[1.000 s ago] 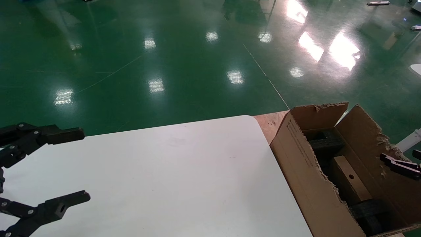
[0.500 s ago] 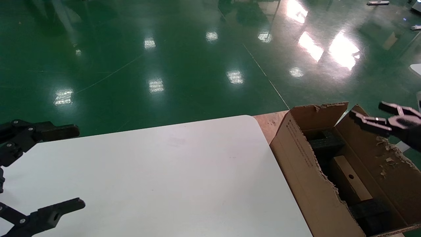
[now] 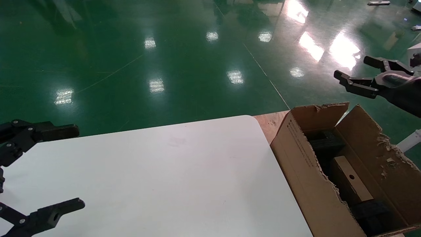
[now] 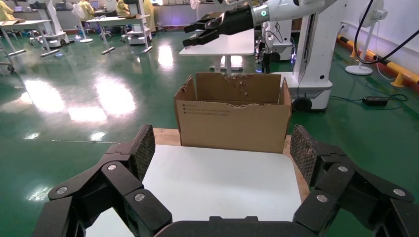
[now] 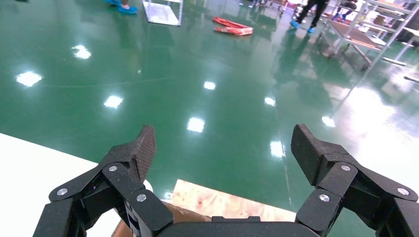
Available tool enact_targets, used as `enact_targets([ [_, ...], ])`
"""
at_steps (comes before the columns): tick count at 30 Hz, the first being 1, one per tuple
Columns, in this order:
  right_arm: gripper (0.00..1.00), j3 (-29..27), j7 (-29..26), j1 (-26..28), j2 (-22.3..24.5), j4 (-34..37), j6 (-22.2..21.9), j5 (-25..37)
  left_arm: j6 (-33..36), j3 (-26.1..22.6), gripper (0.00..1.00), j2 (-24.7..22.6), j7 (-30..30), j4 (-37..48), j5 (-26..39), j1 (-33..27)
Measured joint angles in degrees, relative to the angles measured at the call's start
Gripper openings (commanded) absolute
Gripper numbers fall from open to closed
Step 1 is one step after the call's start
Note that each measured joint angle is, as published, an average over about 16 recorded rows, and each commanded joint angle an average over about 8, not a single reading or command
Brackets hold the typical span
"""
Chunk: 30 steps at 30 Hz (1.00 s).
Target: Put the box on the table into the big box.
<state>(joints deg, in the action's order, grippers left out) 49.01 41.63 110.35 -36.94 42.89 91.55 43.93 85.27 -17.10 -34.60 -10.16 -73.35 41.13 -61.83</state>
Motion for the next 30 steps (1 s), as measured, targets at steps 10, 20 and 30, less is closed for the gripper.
enact_targets([
  [10,1.0,-1.2,-2.2,-2.2,0.2,-4.4,-0.3,-0.1,0.0,0.0,1.0,0.0,0.0,0.0,0.0,0.0],
  [20,1.0,-5.7,-9.4,-8.9,0.4,-20.3,-1.1,-0.4,0.0,0.0,1.0,0.0,0.0,0.0,0.0,0.0],
  [30,1.0,-11.3,-18.1,-17.0,0.7,-39.8,-2.1,-0.7,0.0,-0.1,1.0,0.0,0.0,0.1,0.0,0.0],
])
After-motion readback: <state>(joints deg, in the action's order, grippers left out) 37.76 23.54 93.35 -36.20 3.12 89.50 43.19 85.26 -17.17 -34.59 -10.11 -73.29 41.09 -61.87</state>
